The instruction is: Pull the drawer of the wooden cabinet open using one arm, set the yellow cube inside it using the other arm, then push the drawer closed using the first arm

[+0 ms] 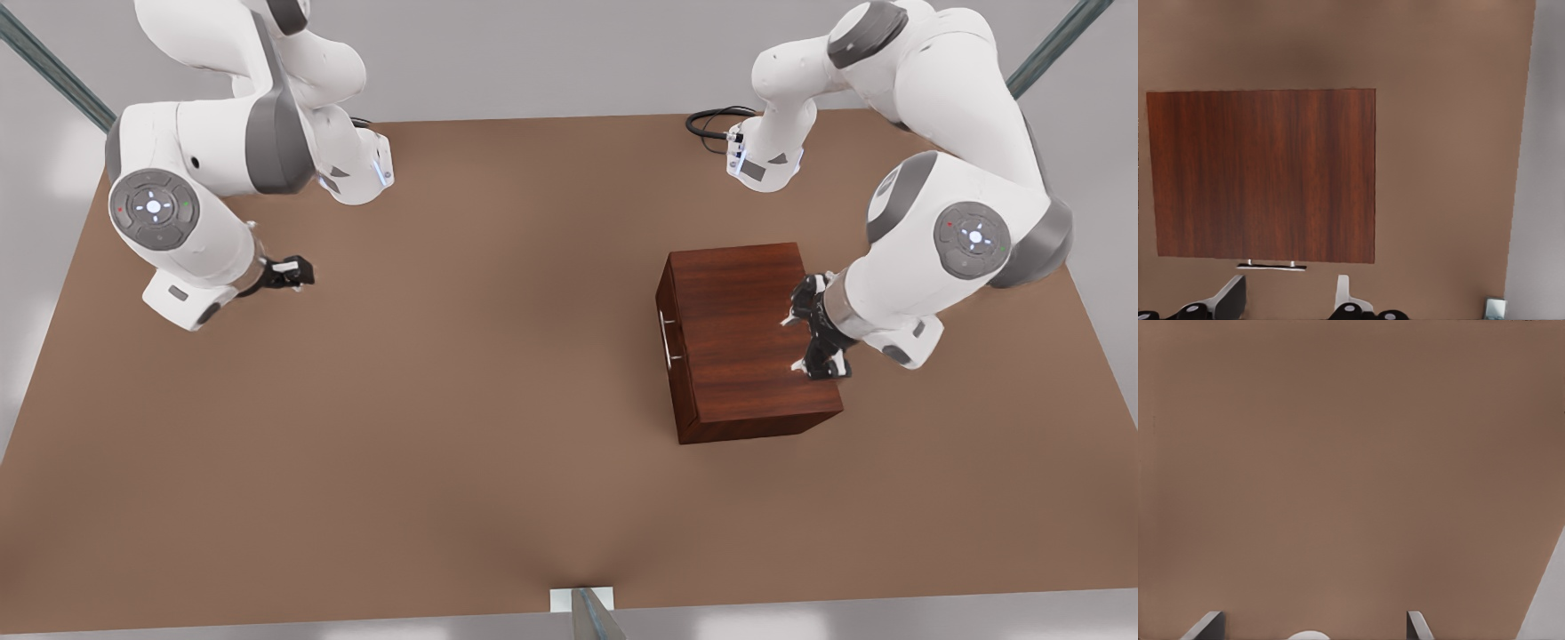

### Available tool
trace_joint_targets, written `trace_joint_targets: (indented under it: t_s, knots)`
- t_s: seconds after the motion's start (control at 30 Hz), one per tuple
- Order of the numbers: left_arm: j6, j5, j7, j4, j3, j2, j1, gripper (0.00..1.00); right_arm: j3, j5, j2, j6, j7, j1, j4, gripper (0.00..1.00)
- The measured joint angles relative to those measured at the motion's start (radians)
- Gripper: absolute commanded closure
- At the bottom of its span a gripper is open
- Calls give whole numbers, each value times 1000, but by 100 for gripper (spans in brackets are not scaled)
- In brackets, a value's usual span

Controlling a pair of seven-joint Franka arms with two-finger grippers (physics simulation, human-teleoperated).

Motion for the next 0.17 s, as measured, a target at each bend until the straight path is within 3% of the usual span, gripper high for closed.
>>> trace_joint_targets:
  t_s: [0.03,0.07,0.1,0.17]
  knots:
    - [-6,-46,117,-169,306,-168,-190,0,-2,10,-2,3,4,-6,12,0]
    - [-13,-99,228,-263,491,-263,-305,0,-4,20,-2,5,8,-9,22,0]
    - [-20,-137,333,-303,574,-297,-347,0,-5,36,-2,7,12,-11,27,0]
    - [-30,-193,525,-319,639,-314,-372,0,-4,101,3,18,15,-59,29,0]
